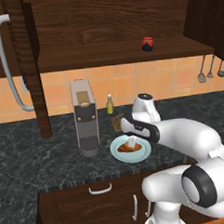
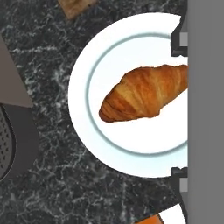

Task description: From the different types of pastries on the counter, select a croissant and place it on the cutting board. Then retrieve a jar of jam from the cabinet and place it alongside the croissant on the cutting board.

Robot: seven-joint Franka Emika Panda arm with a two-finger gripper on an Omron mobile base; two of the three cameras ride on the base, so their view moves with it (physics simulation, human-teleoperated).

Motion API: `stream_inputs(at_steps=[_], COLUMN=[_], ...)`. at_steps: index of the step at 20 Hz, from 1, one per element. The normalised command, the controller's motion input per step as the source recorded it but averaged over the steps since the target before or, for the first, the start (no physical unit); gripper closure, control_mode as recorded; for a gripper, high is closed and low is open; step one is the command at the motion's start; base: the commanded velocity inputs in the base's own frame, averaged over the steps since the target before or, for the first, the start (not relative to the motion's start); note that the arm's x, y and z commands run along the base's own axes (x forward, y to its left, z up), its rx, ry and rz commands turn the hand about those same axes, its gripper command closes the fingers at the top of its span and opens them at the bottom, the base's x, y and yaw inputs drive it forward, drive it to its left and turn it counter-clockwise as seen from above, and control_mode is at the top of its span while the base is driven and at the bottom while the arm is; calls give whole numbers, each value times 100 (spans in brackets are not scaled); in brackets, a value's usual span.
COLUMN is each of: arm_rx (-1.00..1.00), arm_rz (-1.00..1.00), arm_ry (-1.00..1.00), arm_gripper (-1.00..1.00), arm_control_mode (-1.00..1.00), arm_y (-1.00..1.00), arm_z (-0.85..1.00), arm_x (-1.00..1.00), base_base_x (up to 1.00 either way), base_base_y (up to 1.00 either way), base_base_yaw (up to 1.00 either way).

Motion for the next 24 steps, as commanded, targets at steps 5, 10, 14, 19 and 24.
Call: stream_inputs(at_steps=[5,10,14,19,24], arm_rx=[0,0,0,0,0], arm_rz=[0,0,0,0,0], arm_ry=[0,1,0,0,0], arm_gripper=[-100,-100,-100,-100,-100], arm_control_mode=[-100,-100,-100,-100,-100], arm_y=[2,0,3,7,1], arm_z=[-24,-32,-18,-27,-14], arm_x=[26,0,5,3,26], base_base_x=[0,0,0,0,0], base_base_y=[0,0,0,0,0], base_base_yaw=[0,0,0,0,0])
